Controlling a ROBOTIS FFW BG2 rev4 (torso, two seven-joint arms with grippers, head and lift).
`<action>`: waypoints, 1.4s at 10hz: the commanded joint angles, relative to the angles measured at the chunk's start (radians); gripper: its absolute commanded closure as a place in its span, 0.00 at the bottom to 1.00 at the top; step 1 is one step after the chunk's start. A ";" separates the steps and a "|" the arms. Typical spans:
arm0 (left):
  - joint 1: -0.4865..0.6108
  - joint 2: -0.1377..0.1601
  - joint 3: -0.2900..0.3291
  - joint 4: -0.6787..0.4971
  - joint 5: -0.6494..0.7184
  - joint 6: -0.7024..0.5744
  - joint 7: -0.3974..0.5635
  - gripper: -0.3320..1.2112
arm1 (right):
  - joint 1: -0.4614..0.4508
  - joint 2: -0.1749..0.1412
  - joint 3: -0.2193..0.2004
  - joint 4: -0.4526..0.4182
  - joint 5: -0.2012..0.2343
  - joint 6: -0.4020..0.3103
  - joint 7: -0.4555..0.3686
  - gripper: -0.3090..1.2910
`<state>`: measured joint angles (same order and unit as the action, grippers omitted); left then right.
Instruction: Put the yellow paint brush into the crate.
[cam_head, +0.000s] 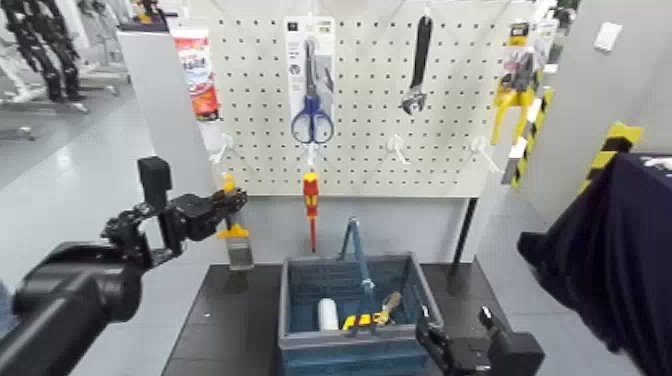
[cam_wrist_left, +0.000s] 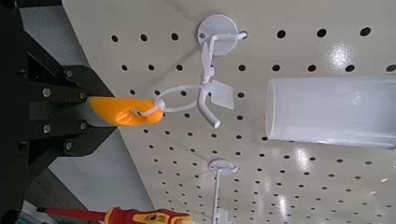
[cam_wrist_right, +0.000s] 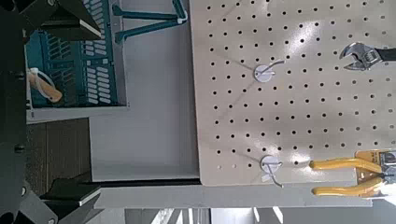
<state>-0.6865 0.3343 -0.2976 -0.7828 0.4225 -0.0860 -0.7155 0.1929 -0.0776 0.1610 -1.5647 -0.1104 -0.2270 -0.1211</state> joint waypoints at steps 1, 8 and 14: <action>0.012 0.000 0.003 -0.029 -0.005 0.005 -0.005 0.99 | 0.002 0.001 -0.001 0.002 0.000 0.000 0.000 0.28; 0.170 0.015 0.147 -0.331 -0.036 0.129 0.045 0.99 | 0.003 0.002 0.000 0.008 0.002 0.005 -0.002 0.28; 0.239 0.008 0.186 -0.527 -0.011 0.223 0.059 0.99 | 0.003 0.002 0.000 0.009 0.002 0.006 0.000 0.28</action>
<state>-0.4542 0.3424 -0.1155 -1.2936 0.4104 0.1265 -0.6565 0.1963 -0.0752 0.1613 -1.5555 -0.1095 -0.2209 -0.1222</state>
